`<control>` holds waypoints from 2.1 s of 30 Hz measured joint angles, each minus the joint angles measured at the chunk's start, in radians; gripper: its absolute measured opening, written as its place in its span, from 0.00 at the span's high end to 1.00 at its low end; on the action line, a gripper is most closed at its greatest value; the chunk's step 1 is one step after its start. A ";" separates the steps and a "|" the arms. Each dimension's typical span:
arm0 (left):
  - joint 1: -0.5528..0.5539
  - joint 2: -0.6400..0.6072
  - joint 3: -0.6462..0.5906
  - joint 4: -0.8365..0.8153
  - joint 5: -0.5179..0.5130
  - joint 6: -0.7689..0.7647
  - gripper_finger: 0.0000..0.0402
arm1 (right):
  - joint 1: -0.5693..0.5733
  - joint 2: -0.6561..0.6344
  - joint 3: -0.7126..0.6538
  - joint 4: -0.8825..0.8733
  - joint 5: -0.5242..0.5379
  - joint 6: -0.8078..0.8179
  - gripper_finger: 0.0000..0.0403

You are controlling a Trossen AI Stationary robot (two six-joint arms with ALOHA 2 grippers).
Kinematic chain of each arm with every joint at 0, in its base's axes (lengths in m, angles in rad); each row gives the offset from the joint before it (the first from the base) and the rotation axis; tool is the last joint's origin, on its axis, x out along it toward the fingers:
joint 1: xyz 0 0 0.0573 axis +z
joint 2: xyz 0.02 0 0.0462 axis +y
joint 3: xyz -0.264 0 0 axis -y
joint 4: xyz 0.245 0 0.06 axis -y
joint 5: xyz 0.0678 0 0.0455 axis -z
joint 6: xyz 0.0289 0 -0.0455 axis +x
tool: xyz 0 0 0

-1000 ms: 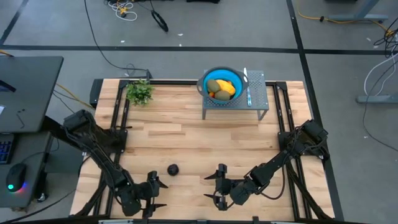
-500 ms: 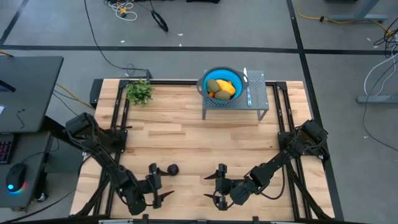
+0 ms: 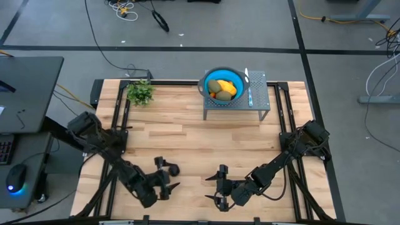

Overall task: Pick & Place Fruit
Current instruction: Put the black plum into the blue strainer bowl

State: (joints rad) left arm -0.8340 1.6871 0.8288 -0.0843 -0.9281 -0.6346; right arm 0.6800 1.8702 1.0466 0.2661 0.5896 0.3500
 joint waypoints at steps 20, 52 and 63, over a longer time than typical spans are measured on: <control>0.088 0.000 -0.172 0.120 0.145 -0.197 0.01 | 0.002 0.000 0.000 0.000 -0.018 0.000 0.21; 0.088 0.000 -0.173 0.076 0.148 -0.250 0.36 | 0.006 0.000 0.000 -0.001 -0.024 0.000 0.21; 0.146 0.000 -0.066 0.080 0.150 -0.133 0.37 | 0.058 -0.033 0.000 0.007 -0.010 -0.022 0.21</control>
State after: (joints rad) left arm -0.6882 1.6867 0.7629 -0.0044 -0.7786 -0.7677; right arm 0.7380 1.8377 1.0466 0.2726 0.5794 0.3285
